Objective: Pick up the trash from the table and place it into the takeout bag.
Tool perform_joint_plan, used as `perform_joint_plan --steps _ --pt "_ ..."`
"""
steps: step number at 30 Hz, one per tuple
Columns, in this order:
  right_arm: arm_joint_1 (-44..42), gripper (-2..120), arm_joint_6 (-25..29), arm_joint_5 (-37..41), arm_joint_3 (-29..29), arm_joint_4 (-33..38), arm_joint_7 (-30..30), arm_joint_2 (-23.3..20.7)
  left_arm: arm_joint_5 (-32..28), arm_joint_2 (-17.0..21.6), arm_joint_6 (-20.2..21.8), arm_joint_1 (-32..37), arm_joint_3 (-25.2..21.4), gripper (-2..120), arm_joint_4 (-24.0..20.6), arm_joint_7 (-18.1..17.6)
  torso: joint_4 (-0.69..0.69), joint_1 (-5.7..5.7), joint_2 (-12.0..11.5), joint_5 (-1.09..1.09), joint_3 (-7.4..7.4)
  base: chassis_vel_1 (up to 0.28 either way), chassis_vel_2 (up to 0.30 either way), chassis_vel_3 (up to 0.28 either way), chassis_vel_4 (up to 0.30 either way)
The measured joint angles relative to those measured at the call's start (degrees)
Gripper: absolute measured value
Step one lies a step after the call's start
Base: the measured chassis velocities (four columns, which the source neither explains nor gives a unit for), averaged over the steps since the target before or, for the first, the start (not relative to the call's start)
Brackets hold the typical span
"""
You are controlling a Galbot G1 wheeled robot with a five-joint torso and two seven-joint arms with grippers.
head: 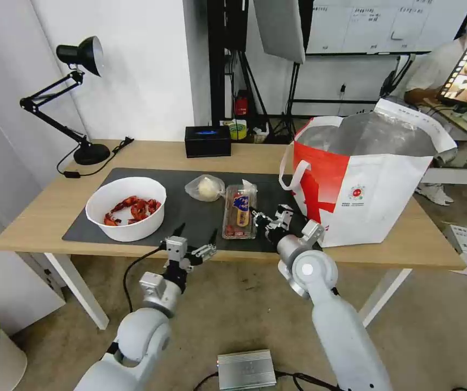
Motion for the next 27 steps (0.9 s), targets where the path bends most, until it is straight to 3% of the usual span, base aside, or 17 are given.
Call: perform_joint_plan --steps 3,10,19,27 --pt "-4.0 0 2.0 -5.7 1.2 4.8 -2.3 -2.1 -0.8 -0.1 0.4 -0.9 1.2 100 0.2 -0.1 -0.05 0.0 0.0 -0.01 0.0 0.0 0.0 0.0 0.0" --pt "-7.8 0 6.5 -15.2 0.5 9.2 -7.0 -5.4 -0.9 0.0 0.4 1.0 -0.8 100 -0.5 0.1 0.0 0.0 0.0 0.0 0.0 0.0 0.0 0.0 0.0" --pt "-12.1 0 12.8 -22.6 1.2 14.1 -11.6 -9.6 -1.1 1.2 0.3 2.3 -3.7 100 -1.6 0.5 -0.01 -0.01 0.0 0.0 -0.01 0.0 0.0 0.0 0.0" --pt "-15.4 0 20.9 -29.7 5.6 18.2 -15.6 -12.7 -1.2 1.8 0.2 3.7 -5.5 100 -1.8 2.0 -0.01 0.0 0.0 0.0 -0.01 0.0 0.0 0.0 0.0"
